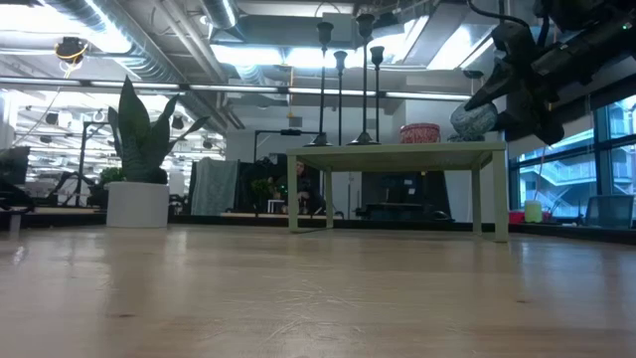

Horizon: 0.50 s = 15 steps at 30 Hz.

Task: Pick & Place candle stick holders
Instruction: Put the light blue scented candle on the shelf

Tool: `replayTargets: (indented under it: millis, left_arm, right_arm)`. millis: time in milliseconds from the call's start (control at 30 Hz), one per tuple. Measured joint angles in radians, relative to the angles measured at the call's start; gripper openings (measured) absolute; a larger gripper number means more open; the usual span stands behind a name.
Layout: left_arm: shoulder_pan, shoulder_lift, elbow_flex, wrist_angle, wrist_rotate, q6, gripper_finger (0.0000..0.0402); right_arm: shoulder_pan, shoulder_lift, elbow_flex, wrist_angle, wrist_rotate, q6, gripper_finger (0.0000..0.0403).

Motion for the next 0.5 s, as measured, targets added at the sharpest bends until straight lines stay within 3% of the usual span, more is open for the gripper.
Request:
replayTargets:
  millis: [133,300,500]
  left_arm:
    - [0.000,0.000,0.000,0.004,0.032,-0.041,0.0323]
    - [0.028,0.000,0.000,0.000,0.089,0.040,0.0323]
    - [0.152,0.000,-0.001,-0.121,0.052,-0.182,0.0323]
  right_arm:
    - [0.000,0.000,0.000,0.000,-0.005,-0.002,0.0205]
    - [0.000,0.000,0.000,0.000,-0.006,0.042,0.0205]
    - [0.000,0.000,0.000,0.000,-0.003,0.132,0.0205]
